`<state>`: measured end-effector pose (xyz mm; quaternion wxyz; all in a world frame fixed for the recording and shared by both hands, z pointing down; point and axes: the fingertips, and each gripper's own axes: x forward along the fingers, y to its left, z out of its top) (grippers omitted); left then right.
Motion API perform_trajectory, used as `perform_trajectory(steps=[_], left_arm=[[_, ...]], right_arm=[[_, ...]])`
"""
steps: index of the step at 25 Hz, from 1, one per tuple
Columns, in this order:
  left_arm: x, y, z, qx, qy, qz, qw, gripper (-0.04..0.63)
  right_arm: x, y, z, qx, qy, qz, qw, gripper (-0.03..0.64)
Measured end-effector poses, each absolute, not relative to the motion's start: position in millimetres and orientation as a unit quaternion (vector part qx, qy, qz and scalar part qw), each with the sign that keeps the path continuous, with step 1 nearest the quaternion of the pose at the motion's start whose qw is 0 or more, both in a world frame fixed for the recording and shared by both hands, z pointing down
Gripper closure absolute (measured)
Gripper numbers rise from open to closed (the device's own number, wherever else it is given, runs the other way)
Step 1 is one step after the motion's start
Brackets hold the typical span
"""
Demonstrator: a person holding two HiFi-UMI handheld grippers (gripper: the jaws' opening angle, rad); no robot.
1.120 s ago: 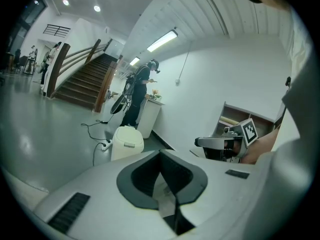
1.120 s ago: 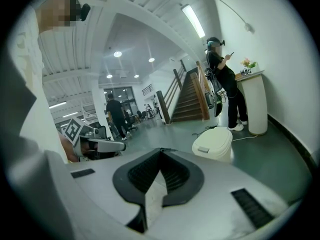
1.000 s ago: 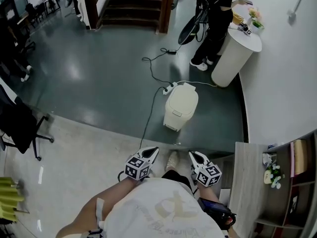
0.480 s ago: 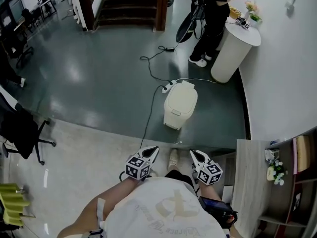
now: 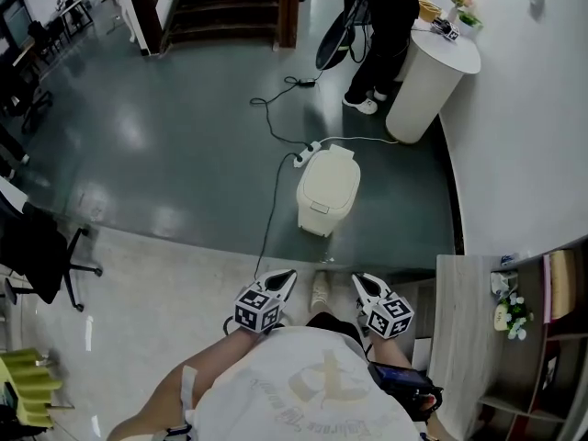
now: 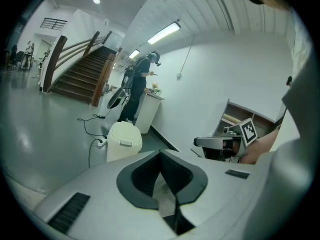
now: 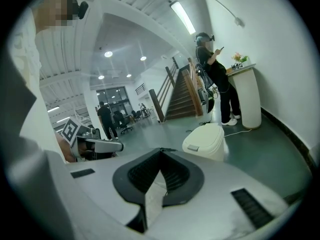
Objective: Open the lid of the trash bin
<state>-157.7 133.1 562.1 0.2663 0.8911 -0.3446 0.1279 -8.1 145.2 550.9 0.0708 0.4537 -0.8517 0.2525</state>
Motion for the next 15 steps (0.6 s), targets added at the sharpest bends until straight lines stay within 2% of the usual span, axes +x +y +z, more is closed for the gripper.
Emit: perform_trajectory(steps=[15], left_arm=[[-142.3,71.2,568.0,0.886,-0.347,0.144,0.271,0.580]], right_arm=[[-6.2,71.4,561.9,0.430,-0.859,0.267,0.078,0.614]])
